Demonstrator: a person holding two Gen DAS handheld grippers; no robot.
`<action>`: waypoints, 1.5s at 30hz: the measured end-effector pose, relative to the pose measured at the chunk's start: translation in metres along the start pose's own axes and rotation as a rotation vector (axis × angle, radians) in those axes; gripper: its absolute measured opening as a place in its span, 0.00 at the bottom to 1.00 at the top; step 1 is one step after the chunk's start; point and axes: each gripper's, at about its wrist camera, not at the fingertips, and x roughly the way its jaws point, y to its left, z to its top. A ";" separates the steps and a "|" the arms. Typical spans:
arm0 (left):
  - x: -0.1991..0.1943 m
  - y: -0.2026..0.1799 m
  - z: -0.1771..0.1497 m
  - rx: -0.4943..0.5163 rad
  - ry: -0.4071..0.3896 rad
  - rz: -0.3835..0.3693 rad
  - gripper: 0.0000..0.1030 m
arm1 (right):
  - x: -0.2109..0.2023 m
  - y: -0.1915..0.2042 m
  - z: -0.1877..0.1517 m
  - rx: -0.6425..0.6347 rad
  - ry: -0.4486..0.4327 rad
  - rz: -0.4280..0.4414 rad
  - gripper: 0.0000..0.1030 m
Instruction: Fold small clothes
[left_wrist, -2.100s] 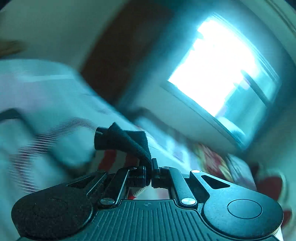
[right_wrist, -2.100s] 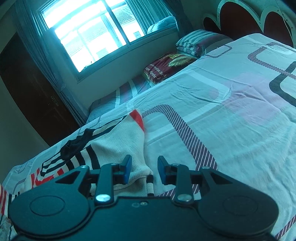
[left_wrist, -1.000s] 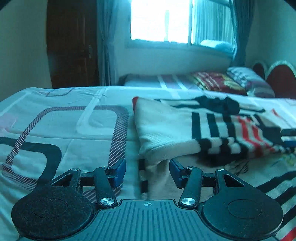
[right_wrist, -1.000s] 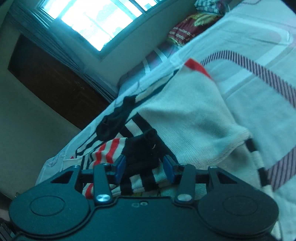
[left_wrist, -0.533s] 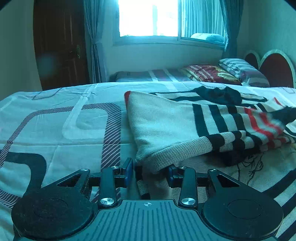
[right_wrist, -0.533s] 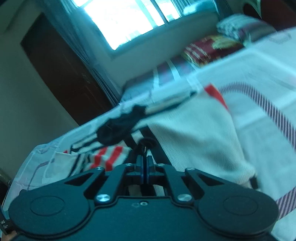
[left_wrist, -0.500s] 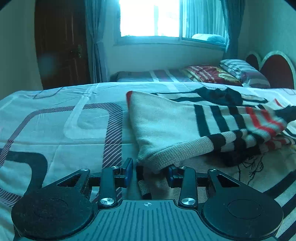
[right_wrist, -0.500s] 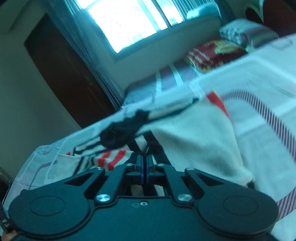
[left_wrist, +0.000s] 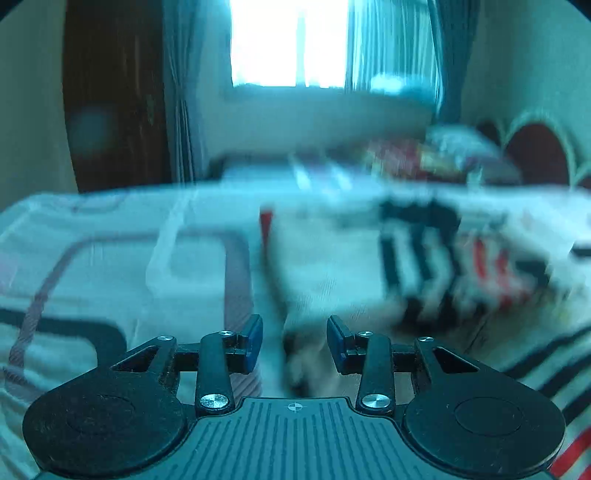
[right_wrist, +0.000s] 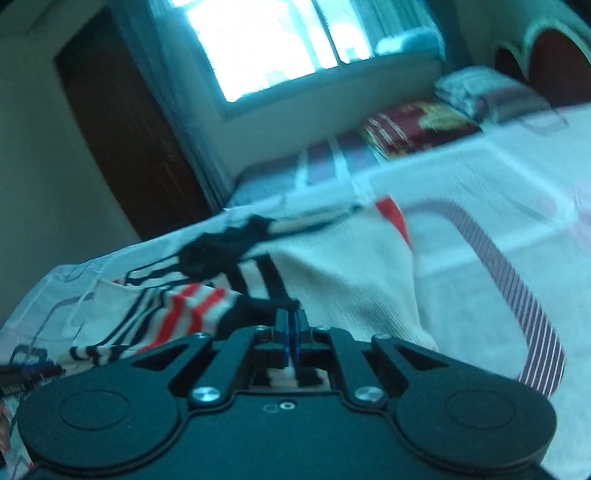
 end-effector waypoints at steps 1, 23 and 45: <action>0.002 -0.006 0.006 -0.004 -0.020 -0.019 0.37 | 0.005 0.007 0.001 -0.030 -0.001 0.009 0.15; 0.110 -0.056 0.020 0.042 0.099 -0.031 0.65 | 0.132 0.087 -0.003 -0.234 0.131 0.019 0.11; 0.171 -0.023 0.062 0.019 0.096 0.017 0.69 | 0.146 0.053 0.020 -0.142 0.064 -0.046 0.20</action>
